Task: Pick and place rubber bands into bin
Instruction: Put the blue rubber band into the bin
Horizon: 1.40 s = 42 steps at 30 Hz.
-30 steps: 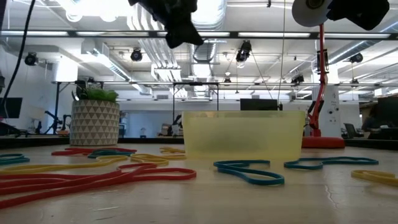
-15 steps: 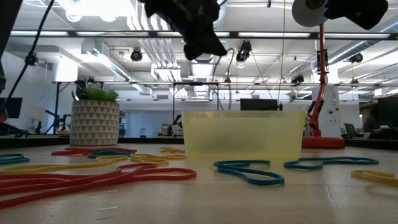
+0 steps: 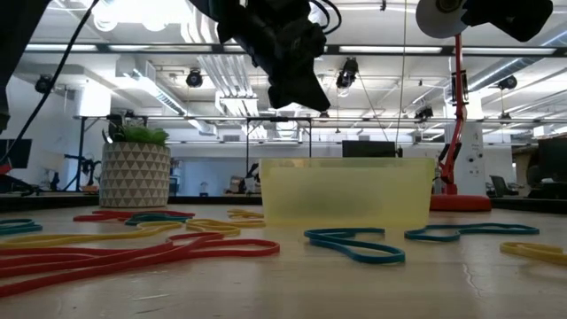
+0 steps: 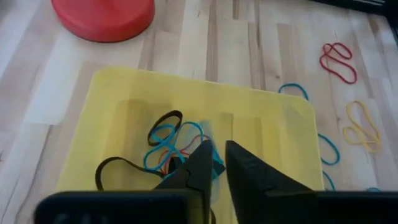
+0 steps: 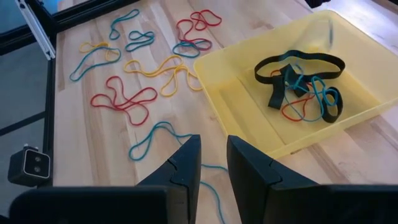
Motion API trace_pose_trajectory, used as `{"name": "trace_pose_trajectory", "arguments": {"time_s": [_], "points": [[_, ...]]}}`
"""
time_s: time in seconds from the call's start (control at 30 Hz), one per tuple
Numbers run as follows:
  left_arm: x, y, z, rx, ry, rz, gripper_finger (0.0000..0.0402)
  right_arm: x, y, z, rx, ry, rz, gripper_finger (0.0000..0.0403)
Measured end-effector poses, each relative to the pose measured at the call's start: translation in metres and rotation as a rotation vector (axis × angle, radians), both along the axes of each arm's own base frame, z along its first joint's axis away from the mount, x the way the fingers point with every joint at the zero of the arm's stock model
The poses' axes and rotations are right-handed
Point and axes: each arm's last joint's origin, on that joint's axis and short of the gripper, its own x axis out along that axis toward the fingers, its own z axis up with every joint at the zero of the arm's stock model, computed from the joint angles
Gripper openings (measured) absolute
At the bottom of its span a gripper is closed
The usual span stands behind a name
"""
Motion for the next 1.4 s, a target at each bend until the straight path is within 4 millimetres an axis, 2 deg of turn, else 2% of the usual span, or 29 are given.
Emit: {"name": "trace_pose_trajectory", "arguments": {"time_s": [0.23, 0.43, 0.6, 1.03, 1.2, 1.4], "points": [[-0.003, 0.0, 0.004, 0.012, -0.003, -0.007, 0.0096, 0.0, 0.0, 0.0, 0.002, 0.0, 0.001, 0.0068], [-0.012, -0.01, 0.017, -0.079, -0.016, -0.079, 0.0104, -0.001, 0.002, -0.002, 0.047, 0.048, 0.052, 0.0068], [-0.024, -0.03, 0.032, -0.124, -0.008, -0.128, 0.0105, -0.003, 0.003, -0.011, 0.099, 0.106, 0.077, 0.0068], [-0.061, -0.09, 0.069, -0.091, -0.002, -0.225, 0.0105, -0.012, -0.001, -0.044, 0.177, 0.238, 0.072, 0.0068], [-0.081, -0.104, 0.07, -0.002, 0.002, -0.187, 0.0105, -0.014, -0.002, -0.051, 0.167, 0.265, 0.092, 0.0068], [-0.117, -0.113, 0.056, 0.01, -0.012, -0.057, 0.0105, -0.016, -0.003, -0.062, 0.159, 0.289, 0.114, 0.0068]]}}
